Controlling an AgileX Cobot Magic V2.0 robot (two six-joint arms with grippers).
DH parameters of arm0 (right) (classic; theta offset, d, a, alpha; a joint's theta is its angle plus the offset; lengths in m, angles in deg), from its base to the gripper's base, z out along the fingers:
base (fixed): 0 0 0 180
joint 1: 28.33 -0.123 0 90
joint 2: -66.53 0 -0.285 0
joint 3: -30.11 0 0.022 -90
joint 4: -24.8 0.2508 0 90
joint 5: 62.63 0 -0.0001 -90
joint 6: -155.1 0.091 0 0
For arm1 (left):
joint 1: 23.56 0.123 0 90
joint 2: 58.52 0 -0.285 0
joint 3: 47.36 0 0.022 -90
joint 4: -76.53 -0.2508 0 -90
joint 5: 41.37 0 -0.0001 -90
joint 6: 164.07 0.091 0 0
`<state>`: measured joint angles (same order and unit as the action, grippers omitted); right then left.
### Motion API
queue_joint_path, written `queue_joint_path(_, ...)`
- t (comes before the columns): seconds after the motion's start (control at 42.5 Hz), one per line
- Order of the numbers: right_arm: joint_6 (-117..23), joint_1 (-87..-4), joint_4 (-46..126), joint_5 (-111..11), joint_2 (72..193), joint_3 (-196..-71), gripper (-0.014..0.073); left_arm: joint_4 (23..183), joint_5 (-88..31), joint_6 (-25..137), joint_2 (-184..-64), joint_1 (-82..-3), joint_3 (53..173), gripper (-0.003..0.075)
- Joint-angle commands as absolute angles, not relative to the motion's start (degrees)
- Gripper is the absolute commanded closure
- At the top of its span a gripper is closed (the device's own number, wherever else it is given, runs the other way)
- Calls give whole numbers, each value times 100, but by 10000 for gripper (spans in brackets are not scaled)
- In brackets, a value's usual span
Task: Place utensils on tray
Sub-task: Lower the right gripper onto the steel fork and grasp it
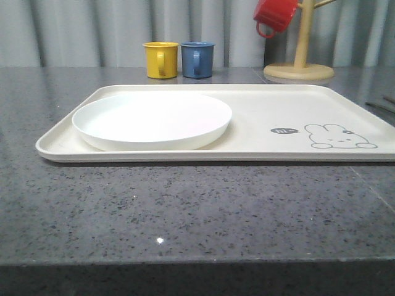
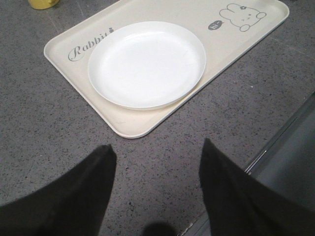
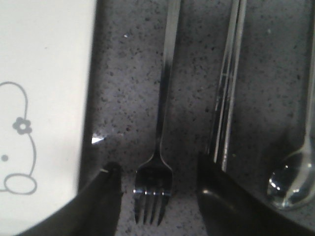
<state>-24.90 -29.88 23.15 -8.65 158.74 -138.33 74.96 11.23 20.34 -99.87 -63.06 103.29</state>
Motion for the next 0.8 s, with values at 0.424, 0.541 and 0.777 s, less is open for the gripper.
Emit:
queue_joint_path(0.424,-2490,-2949,2664,-693,16915,-14904,302,7487,738,1982,-10000,-6352,10482,332)
queue_joint_path(0.541,-2490,-2949,2664,-637,16921,-14928,375,7487,738,1982,-10000,-6352,10482,332)
queue_joint_path(0.777,-2490,-2949,2664,-626,16921,-14943,635,7487,738,1982,-10000,-6352,10482,332)
